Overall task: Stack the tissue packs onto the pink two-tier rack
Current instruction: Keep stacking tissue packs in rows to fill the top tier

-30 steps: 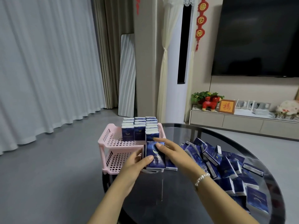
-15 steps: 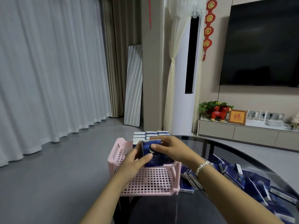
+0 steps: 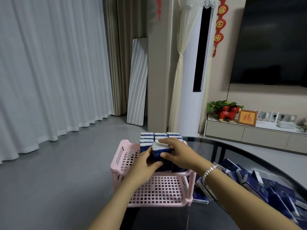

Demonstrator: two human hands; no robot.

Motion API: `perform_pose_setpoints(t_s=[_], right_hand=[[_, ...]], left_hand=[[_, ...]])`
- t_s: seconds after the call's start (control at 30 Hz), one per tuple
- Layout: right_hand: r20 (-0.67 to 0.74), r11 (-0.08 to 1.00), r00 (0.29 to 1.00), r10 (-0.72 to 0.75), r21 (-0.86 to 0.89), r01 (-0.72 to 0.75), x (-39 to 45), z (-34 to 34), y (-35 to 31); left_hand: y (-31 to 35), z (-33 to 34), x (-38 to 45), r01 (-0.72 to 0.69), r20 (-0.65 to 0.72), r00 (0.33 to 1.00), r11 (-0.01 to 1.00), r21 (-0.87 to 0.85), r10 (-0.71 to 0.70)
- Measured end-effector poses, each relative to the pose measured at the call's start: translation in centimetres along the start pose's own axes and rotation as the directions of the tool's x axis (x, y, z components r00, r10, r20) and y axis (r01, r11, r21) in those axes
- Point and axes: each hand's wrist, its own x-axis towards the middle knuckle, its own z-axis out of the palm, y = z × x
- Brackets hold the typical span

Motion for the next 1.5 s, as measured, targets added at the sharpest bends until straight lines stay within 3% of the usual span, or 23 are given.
perform_pose_setpoints(t_s=[0.27, 0.7, 0.8, 0.97, 1.17, 1.5], right_hand=[[-0.016, 0.949, 0.995, -0.099, -0.303, 0.089, 0.1, 0.2, 0.5], [0.072, 0.868, 0.994, -0.088, -0.484, 0.112, -1.3, 0.3, 0.1], [0.047, 0.886, 0.995, -0.084, -0.454, 0.096, -1.6, 0.7, 0.3], [-0.116, 0.952, 0.986, -0.116, -0.297, 0.077, -2.8, 0.5, 0.7], [-0.331, 0.988, 0.94, -0.081, -0.15, 0.032, -6.3, -0.3, 1.5], [-0.388, 0.984, 0.909, 0.151, -0.026, -0.175, -15.7, -0.7, 6.8]], left_hand=[[-0.5, 1.2, 0.5, 0.007, 0.005, 1.0, 0.973, 0.229, -0.009], [-0.5, 1.0, 0.5, 0.072, 0.051, 0.995, 0.967, 0.243, -0.087], [-0.2, 0.9, -0.1, 0.054, 0.046, 0.997, 0.984, 0.168, -0.062], [-0.3, 1.1, -1.4, 0.036, -0.135, 0.99, 0.999, 0.0, -0.035], [1.9, 2.4, -4.0, -0.145, -0.372, 0.915, 0.988, 0.053, 0.155], [5.2, 11.4, -6.8, -0.153, -0.187, 0.973, 0.984, -0.091, 0.134]])
